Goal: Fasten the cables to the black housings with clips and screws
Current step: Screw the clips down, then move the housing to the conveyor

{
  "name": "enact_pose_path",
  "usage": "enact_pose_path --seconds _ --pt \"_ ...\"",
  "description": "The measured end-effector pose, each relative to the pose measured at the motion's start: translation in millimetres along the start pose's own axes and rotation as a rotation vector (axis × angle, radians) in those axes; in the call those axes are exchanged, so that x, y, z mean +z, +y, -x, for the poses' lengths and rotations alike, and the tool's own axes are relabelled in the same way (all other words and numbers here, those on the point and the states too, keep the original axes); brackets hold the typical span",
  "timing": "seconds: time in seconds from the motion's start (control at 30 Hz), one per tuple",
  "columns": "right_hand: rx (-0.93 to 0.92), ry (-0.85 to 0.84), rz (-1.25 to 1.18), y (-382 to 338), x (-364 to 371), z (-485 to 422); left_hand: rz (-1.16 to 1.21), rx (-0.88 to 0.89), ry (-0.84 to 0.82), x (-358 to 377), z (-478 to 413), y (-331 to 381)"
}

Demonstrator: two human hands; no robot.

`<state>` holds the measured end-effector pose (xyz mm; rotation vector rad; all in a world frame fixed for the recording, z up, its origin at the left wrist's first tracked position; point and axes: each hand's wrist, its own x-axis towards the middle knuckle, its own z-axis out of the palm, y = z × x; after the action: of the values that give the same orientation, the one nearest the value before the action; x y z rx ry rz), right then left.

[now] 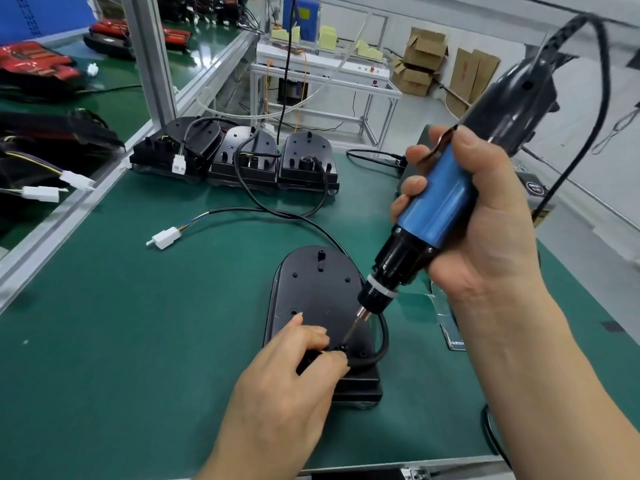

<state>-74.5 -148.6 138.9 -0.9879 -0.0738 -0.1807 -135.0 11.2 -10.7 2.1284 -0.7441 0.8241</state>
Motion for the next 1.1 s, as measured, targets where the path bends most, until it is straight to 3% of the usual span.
enact_pose_path --seconds 1.1 --pt "0.072 -0.144 0.157 15.5 19.1 -12.0 -0.015 -0.031 -0.021 0.2 2.0 0.0"
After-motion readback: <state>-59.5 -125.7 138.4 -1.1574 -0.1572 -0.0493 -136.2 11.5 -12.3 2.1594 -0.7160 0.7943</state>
